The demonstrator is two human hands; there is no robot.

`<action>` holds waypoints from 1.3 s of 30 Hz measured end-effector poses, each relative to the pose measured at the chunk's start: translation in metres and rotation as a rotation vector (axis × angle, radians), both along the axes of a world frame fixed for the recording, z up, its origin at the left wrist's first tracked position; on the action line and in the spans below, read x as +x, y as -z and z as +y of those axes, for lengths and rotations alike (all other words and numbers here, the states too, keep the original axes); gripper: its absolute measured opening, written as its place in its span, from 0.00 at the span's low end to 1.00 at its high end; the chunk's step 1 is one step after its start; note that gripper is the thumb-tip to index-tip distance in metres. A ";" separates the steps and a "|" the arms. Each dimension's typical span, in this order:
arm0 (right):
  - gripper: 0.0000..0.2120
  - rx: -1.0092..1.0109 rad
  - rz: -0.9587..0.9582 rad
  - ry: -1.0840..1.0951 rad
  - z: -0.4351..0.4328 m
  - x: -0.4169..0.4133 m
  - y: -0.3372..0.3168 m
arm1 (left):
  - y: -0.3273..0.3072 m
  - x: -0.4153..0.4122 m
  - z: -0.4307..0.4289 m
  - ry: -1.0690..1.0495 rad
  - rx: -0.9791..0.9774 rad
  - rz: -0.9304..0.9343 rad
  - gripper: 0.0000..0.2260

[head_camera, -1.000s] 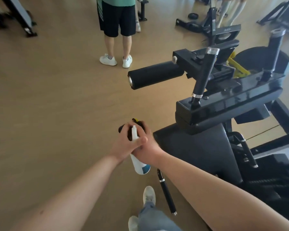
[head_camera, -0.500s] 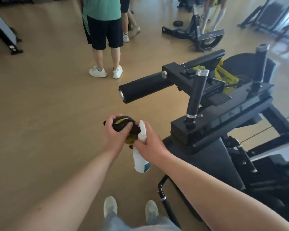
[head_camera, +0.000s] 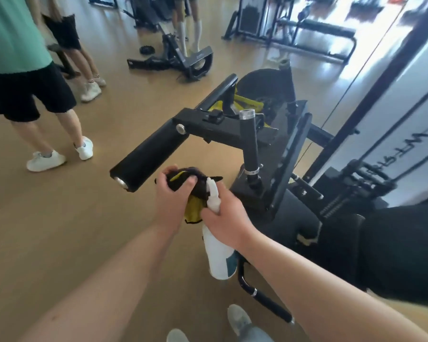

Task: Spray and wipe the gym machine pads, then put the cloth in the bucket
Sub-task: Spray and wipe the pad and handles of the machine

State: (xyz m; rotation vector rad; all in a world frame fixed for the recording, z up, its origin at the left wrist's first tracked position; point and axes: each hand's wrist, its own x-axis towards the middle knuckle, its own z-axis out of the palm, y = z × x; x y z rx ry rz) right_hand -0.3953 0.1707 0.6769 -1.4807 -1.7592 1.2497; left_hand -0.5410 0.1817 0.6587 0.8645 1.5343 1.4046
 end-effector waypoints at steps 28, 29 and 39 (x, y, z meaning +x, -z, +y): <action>0.02 0.031 -0.018 0.426 0.013 0.077 -0.063 | -0.039 0.083 0.077 0.548 -0.118 0.095 0.24; 0.03 0.030 -0.033 0.401 0.015 0.078 -0.064 | -0.038 0.084 0.077 0.513 -0.113 0.161 0.21; 0.05 -0.025 0.036 0.411 0.036 0.097 -0.062 | -0.089 0.088 0.127 0.443 0.082 -0.474 0.40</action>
